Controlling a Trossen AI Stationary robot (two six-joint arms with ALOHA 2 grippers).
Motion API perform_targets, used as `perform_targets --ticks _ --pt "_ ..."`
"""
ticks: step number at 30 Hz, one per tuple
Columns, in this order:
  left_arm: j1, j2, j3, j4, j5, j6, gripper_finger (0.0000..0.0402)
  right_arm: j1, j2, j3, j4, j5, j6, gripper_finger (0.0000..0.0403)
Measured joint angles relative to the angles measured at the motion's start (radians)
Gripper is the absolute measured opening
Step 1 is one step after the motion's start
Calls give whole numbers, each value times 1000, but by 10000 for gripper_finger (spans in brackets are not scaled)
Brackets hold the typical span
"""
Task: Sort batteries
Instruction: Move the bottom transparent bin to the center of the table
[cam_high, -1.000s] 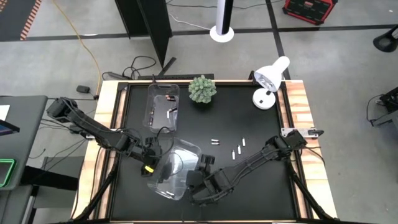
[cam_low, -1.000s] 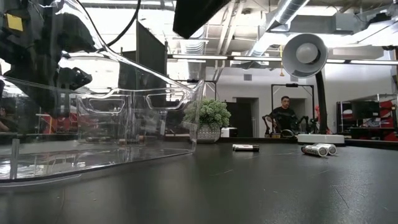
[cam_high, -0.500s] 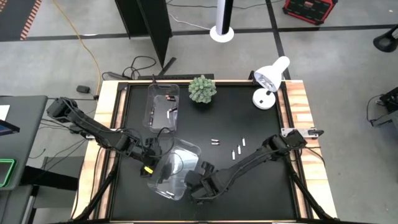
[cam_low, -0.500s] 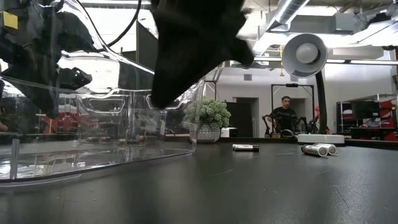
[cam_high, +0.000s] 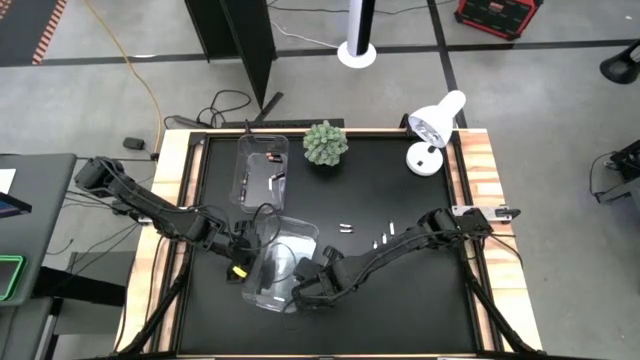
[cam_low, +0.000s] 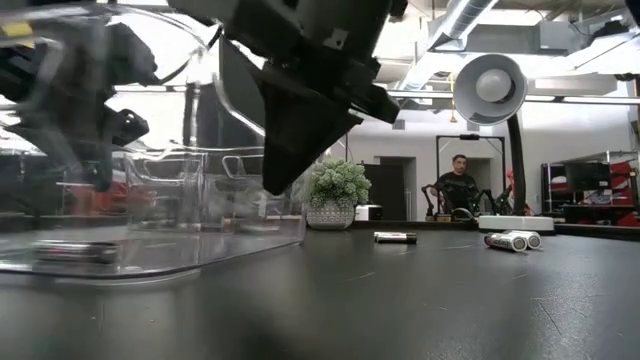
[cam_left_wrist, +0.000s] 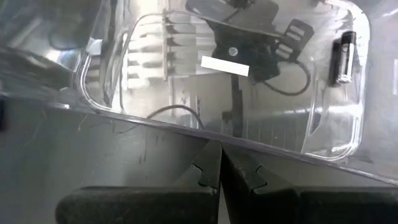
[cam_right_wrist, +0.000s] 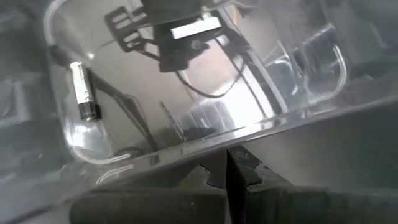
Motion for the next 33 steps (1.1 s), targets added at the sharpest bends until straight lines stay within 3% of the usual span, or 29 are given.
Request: perform_targets --ticks 19,24,28,33 --pt "59 0 0 10 -38 0 2 -67 -5 4 -149 8 -90 11" --pt "59 0 0 26 -20 -22 2 -57 -3 16 -214 52 -129 13" --pt "57 0 1 32 -13 -42 2 -37 4 36 -252 41 -145 34" --pt "57 -1 3 39 -19 -60 2 -4 2 80 -359 39 -131 92"
